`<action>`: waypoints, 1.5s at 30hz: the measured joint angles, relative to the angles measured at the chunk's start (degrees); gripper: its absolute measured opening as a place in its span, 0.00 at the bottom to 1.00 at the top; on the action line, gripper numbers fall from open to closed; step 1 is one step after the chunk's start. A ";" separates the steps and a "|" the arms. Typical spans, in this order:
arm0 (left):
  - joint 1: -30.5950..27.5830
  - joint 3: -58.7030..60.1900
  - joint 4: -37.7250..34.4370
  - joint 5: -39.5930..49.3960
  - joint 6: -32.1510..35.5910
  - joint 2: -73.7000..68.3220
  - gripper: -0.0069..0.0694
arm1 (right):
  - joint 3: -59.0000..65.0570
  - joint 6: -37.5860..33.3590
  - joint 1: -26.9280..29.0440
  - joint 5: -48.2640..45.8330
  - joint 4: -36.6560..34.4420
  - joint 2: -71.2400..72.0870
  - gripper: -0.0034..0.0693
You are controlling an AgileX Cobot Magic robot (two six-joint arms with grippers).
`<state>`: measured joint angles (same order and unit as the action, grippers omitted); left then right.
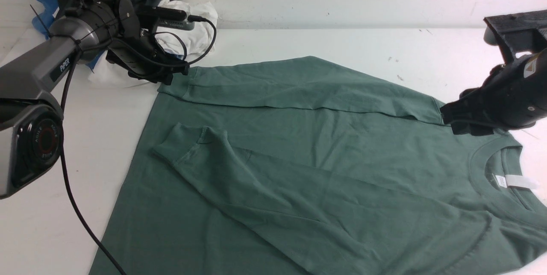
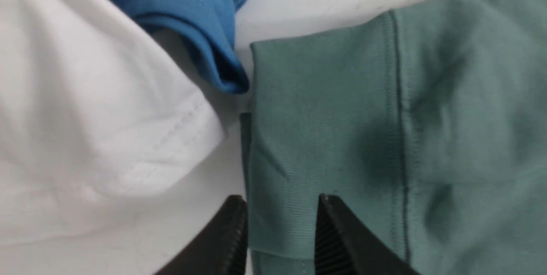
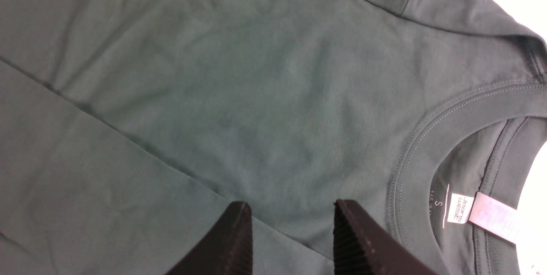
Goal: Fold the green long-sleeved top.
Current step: Use the left arm to clamp the cuff farthest from it, then use the left arm to drag and drop the cuff onto the cuff closest to the left arm
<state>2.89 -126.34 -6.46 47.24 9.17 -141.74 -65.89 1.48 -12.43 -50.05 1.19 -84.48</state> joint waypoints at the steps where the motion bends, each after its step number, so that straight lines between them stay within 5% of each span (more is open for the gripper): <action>1: 0.00 0.00 0.28 0.00 -0.28 -0.48 0.39 | 0.00 0.00 0.00 0.00 0.00 0.00 0.41; 10: 0.00 0.00 0.59 -0.88 -2.23 -1.70 0.39 | 0.00 0.00 0.00 0.00 0.00 0.00 0.41; 22: 0.05 0.00 0.48 -0.88 -2.42 -1.70 0.13 | 0.00 0.00 0.00 0.00 0.00 0.00 0.41; 33: 0.05 0.00 1.03 -0.17 -2.17 1.60 0.12 | 0.00 -0.15 0.00 0.17 0.00 0.00 0.41; 45: 0.05 0.00 1.03 18.91 0.94 8.49 0.12 | 0.00 -0.22 0.00 1.14 0.00 0.00 0.41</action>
<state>2.95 -126.34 -5.43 66.14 10.10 -133.25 -65.89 1.26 -12.43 -48.91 1.19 -84.48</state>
